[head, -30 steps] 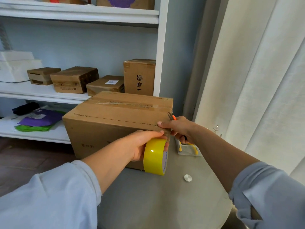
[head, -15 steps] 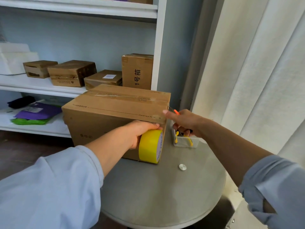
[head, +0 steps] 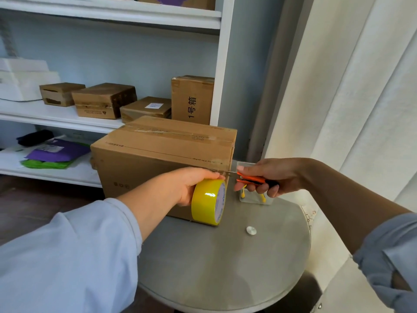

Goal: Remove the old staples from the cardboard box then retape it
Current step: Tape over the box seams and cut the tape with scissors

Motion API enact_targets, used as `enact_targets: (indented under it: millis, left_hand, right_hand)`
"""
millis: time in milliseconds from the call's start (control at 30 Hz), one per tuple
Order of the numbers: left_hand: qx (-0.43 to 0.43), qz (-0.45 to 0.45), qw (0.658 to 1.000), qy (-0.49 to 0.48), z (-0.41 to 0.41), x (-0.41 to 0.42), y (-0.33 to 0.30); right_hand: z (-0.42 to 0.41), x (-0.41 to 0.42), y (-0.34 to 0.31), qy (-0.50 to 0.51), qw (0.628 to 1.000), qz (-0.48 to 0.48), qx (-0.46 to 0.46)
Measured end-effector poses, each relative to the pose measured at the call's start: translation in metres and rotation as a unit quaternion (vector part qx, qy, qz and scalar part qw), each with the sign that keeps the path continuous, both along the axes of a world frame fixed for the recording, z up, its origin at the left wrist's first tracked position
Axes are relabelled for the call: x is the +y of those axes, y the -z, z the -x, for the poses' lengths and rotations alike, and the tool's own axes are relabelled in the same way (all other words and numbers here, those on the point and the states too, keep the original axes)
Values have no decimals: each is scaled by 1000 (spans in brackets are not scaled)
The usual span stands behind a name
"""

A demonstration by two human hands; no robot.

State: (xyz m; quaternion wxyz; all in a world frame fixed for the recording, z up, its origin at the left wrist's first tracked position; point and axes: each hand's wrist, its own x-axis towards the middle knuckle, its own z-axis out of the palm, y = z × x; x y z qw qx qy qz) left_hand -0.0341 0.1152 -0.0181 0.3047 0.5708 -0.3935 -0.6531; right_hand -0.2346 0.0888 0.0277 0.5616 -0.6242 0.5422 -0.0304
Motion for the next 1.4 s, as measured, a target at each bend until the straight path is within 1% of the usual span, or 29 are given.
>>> enact_targets:
  millis: [100,267,500,667,767,833,933,1000,1067,1167,1267,1400]
  left_hand:
    - [-1,-4,1000,0,-2,-3,1]
    - [-8,-4,1000,0,-2,-3,-1]
    - [8,-2,1000,4,-2,-5,2]
    - [9,0,1000,6,-3,-5,2]
    - [12,4,1000,13,-4,-4,2]
    - [8,7,1000,15,-5,-4,2]
    - [16,14,1000,11,-6,-5,3]
    - [21,21,1000,5,-4,-6,3]
    - [23,31,999,-4,-3,-5,5]
    - [26,23,999,-6,-6,-2,3]
    - [14,10,1000,13,-11,-3,-1]
    - [-57,14,997,58,-28,-5,-8]
  right_hand:
    - [2,-2,2,4,1000,-20,-5]
    - [0,-4,3,20,999,-25,-24]
    - [-21,-11,2,4,1000,-14,-2]
    - [-30,-12,4,23,999,14,24]
    - [-25,-11,-1,27,999,36,23]
    - [-20,-10,-10,42,997,69,19]
    - [-23,-8,-20,109,978,177,26]
    - [-34,-7,-13,140,957,250,39]
    - [-51,-8,3,148,948,280,38]
    - [-63,-10,21,173,945,277,-2]
    - [-61,-11,21,163,954,253,-1]
    - [-59,-17,18,133,964,230,18]
